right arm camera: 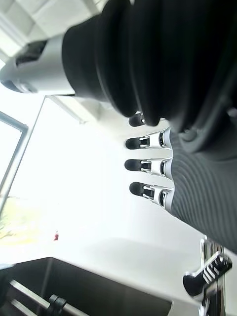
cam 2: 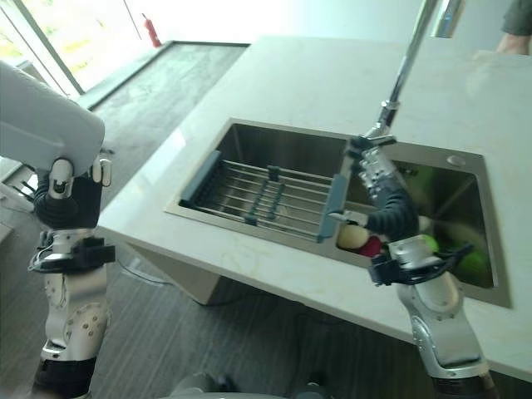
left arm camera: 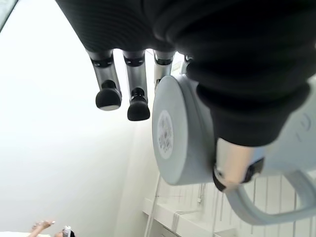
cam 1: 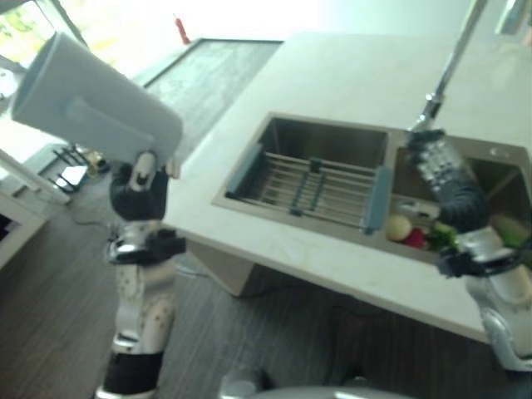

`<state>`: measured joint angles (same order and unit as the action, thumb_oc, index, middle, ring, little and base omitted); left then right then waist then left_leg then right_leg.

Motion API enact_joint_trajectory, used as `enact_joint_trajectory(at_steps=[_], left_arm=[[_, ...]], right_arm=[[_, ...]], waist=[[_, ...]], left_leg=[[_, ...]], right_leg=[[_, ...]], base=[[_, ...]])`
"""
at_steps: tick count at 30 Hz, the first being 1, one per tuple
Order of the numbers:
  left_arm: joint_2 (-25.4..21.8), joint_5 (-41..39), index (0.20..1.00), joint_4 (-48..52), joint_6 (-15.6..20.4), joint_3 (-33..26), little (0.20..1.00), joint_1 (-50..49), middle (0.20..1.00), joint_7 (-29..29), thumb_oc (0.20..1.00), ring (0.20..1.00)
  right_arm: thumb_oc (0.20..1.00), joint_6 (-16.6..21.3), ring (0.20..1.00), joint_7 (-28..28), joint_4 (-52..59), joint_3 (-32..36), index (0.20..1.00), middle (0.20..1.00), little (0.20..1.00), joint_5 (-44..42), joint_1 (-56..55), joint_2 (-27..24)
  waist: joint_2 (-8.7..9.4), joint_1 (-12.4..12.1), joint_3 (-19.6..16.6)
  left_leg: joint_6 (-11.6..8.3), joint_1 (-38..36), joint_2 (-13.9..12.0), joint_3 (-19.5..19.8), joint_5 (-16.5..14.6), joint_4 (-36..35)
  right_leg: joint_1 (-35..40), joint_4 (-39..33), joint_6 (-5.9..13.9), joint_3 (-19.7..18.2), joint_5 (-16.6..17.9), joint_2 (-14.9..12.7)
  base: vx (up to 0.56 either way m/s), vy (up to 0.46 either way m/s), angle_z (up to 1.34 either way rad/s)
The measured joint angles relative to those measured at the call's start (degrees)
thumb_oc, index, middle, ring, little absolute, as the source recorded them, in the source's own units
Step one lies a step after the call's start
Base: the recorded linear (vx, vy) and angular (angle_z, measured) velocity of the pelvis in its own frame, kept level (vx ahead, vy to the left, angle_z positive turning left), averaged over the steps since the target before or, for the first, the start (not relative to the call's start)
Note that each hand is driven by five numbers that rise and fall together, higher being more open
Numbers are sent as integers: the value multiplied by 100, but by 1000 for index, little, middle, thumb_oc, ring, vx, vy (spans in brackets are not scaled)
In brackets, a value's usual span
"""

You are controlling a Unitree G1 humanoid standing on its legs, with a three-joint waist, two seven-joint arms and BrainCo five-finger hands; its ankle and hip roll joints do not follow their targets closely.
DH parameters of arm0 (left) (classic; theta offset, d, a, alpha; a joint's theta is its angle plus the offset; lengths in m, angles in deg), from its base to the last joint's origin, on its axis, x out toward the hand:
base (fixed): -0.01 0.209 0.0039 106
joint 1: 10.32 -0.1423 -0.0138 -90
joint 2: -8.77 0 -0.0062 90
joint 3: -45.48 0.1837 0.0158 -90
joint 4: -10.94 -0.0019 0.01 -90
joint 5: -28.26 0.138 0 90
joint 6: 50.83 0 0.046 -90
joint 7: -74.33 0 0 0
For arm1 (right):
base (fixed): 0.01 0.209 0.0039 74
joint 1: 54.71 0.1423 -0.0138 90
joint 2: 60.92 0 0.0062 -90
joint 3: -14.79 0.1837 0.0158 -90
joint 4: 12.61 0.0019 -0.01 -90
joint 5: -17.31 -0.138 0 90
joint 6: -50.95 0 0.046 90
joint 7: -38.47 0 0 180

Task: Place the dishes in the dishwasher.

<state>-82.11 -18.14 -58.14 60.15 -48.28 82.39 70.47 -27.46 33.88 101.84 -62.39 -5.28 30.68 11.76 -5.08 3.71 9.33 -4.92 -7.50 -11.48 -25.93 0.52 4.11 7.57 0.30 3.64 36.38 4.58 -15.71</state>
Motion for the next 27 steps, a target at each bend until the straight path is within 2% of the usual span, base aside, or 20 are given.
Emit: enact_joint_trajectory(at_steps=[1,2,4,5,6,7,9,10,11,12,13,14,17,19,20,21,22,23,25,27], left_arm=[[28,-26,200,-140,16,23,200,25,200,-35,200,200],[69,-100,200,-350,18,104,200,88,200,-51,200,200],[37,-374,200,-359,17,263,200,84,200,-26,200,200],[31,-449,200,-424,14,257,200,88,200,-19,200,200],[16,-464,200,-498,10,243,200,112,200,-18,200,200],[-121,-476,200,-503,-38,254,200,99,200,-7,200,200],[-402,-466,200,-324,-99,57,200,-187,200,47,200,200],[-387,-447,200,-327,-194,118,200,-46,200,84,200,200],[-388,-425,200,-305,-281,193,200,105,200,84,200,200],[-411,-430,200,-305,-282,187,200,174,200,64,200,200],[-438,-446,200,-322,-295,165,200,220,200,50,200,200],[-467,-448,200,-327,-299,153,200,229,200,12,200,200],[-251,-451,200,-324,-298,326,200,189,200,-33,200,200],[-223,-418,200,-326,-371,447,200,176,200,-103,200,200],[-230,-418,200,-324,-372,405,200,161,200,-103,200,200],[-180,-419,200,-325,-379,396,200,160,200,-106,200,200],[-68,-415,200,-405,-430,506,200,271,200,-138,200,200],[-139,-397,200,-427,-486,720,200,382,200,-158,200,200],[-416,-360,200,-415,-483,752,200,164,200,-151,200,200],[-366,-358,200,-347,-509,743,200,-298,200,-73,200,200]], right_arm=[[1000,-3,1000,0,-20,43,1000,1000,1000,2,37,46],[1000,-6,1000,8,-41,33,1000,1000,1000,0,74,152],[1000,-5,1000,9,-78,-399,1000,1000,1000,1,383,305],[1000,-9,1000,-16,-184,-723,1000,1000,1000,18,491,520],[1000,-15,1000,-15,-263,-807,1000,1000,1000,26,488,790],[1000,-23,1000,18,-252,-809,1000,1000,1000,119,422,1031],[1000,-35,1000,18,-250,-1030,1000,1000,1000,334,378,1309],[1000,-32,1000,51,-240,-1035,1000,1000,1000,378,282,1290],[1000,-29,1000,125,-243,-1076,1000,1000,1000,396,199,1146],[1000,-29,1000,129,-263,-1121,1000,1000,1000,401,167,1005],[1000,-20,1000,148,-291,-1082,1000,1000,1000,395,148,927],[1000,-1,1000,162,-305,-1001,1000,1000,1000,389,125,866],[1000,4,1000,227,-172,-681,1000,1000,1000,309,-146,773],[1000,3,1000,254,-98,-682,1000,1000,1000,220,-277,778],[1000,3,1000,253,-106,-679,1000,1000,1000,217,-263,779],[1000,6,1000,259,-134,-685,1000,1000,1000,216,-269,785],[1000,18,1000,333,-147,-702,1000,1000,1000,194,-485,913],[1000,14,1000,377,-180,-917,1000,1000,1000,119,-541,935],[1000,14,1000,358,-385,-1364,1000,1000,1000,115,-84,864],[1000,-12,1000,374,-575,-1474,1000,1000,1000,118,200,813]], waist=[[-73,-1,-38],[13,7,-67],[138,-122,-61],[183,-220,-81],[275,-345,-80],[478,-439,-84],[513,-690,-73],[531,-568,-67],[508,-481,-64],[478,-463,-60],[461,-397,-58],[510,-378,-78],[593,-365,-70],[672,-240,-69],[682,-258,-96],[556,-316,-78],[386,-85,-112],[382,71,-131],[555,-271,-195],[437,-430,-196]], left_leg=[[12,-160,277,70,10,-366],[42,-185,610,55,12,-621],[484,-106,1022,116,-107,-805],[613,60,1049,305,-109,-706],[714,203,1111,486,-177,-565],[750,233,1322,632,-195,-538],[1007,274,1611,839,-217,-557],[1131,305,1704,1083,-172,-536],[1259,283,1775,1502,-106,-558],[1343,277,1766,1827,-33,-643],[1345,282,1738,2175,50,-712],[1279,283,1748,2365,105,-791],[1201,228,1842,3033,149,-821],[1185,245,1842,2824,63,-829],[1139,214,1882,2765,95,-827],[1133,155,1911,2972,100,-824],[1078,142,1802,3464,94,-785],[950,115,1761,3818,80,-813],[951,31,1945,3854,80,-787],[818,-95,1922,3748,51,-786]], right_leg=[[3,111,123,-35,84,-202],[11,300,234,-35,159,-522],[-450,1109,410,-227,40,-1112],[-577,956,719,-445,-197,-958],[-582,697,849,-467,-139,-786],[-598,652,971,-334,230,-851],[-541,681,909,-492,787,-1124],[-481,923,939,-715,943,-1258],[-676,1585,1007,-1120,766,-1374],[-802,1828,936,-1627,109,-1084],[-816,1834,867,-2216,-448,-511],[-898,1926,786,-2700,-738,-30],[-1143,2336,430,-3350,-1462,1097],[-1236,1995,152,-3494,-1449,1444],[-1295,1777,73,-3539,-1391,1438],[-1345,1703,45,-3586,-1351,1505],[-1220,1359,-53,-3864,-1364,1824],[-1017,897,-176,-3848,-1222,1991],[-813,336,-327,-3664,-518,1903],[-337,-175,-516,-3347,-353,1844]], base=[[-328,671,96],[-254,538,118],[-255,660,101],[-216,618,70],[-195,498,93],[-252,686,85],[-258,637,77],[-92,292,139],[4,257,167],[18,218,179],[43,175,160],[41,156,145],[56,55,130],[81,-33,136],[150,-138,85],[185,-234,91],[120,-278,164],[135,-357,163],[117,-294,69],[144,-271,77]])
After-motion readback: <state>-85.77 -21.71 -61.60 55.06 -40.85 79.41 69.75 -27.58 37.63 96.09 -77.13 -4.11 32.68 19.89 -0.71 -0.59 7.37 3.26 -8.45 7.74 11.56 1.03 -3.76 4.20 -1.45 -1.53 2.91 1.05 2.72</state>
